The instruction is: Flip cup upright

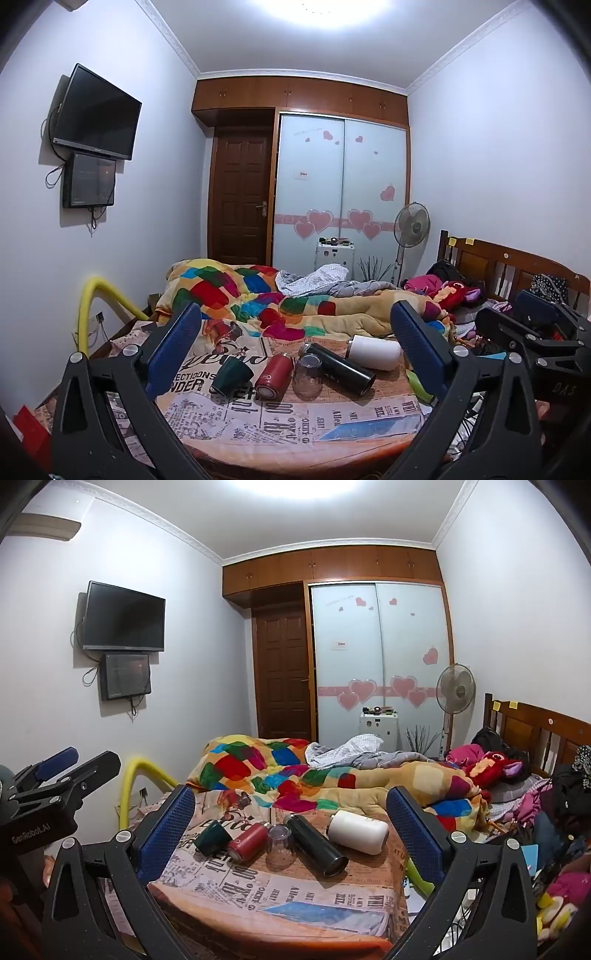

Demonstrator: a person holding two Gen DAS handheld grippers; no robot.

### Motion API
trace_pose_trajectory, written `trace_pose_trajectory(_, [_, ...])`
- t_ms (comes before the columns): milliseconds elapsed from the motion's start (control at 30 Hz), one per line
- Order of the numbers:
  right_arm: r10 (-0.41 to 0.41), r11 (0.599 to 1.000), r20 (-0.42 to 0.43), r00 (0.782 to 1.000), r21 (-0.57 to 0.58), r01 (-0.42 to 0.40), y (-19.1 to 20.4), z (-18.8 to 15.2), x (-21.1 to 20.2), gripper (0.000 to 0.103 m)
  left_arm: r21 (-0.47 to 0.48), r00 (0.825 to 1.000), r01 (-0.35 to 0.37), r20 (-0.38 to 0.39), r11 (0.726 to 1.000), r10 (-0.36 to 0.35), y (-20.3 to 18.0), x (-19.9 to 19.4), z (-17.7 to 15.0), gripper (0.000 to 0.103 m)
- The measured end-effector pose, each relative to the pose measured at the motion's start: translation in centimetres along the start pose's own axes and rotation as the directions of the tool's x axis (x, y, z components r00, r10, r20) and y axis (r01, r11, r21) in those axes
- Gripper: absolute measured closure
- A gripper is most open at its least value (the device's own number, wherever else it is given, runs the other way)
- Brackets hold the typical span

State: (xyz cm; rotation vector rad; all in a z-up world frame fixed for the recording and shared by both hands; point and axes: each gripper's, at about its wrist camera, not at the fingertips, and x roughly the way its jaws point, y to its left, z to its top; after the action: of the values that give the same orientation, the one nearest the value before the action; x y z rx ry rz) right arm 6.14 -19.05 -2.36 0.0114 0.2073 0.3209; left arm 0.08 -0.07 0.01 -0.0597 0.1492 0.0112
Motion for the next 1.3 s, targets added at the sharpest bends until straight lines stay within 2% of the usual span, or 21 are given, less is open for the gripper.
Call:
trace_pose_trajectory(500, [0.002, 1.000, -0.002, 1.000, 0.003, -0.002, 0.0, 0.1, 0.1, 0.000, 0.005, 1.000, 0.006, 0.001, 1.000, -0.006, -1.1, -0.5, 0.1, 0.000])
trace_pose_trajectory(1300, [0.001, 1.000, -0.003, 1.000, 0.003, -0.001, 0.1, 0.1, 0.1, 0.000, 0.008, 1.000, -0.001, 0.000, 1.000, 0.001, -0.4, 0.2, -0.3, 0.000])
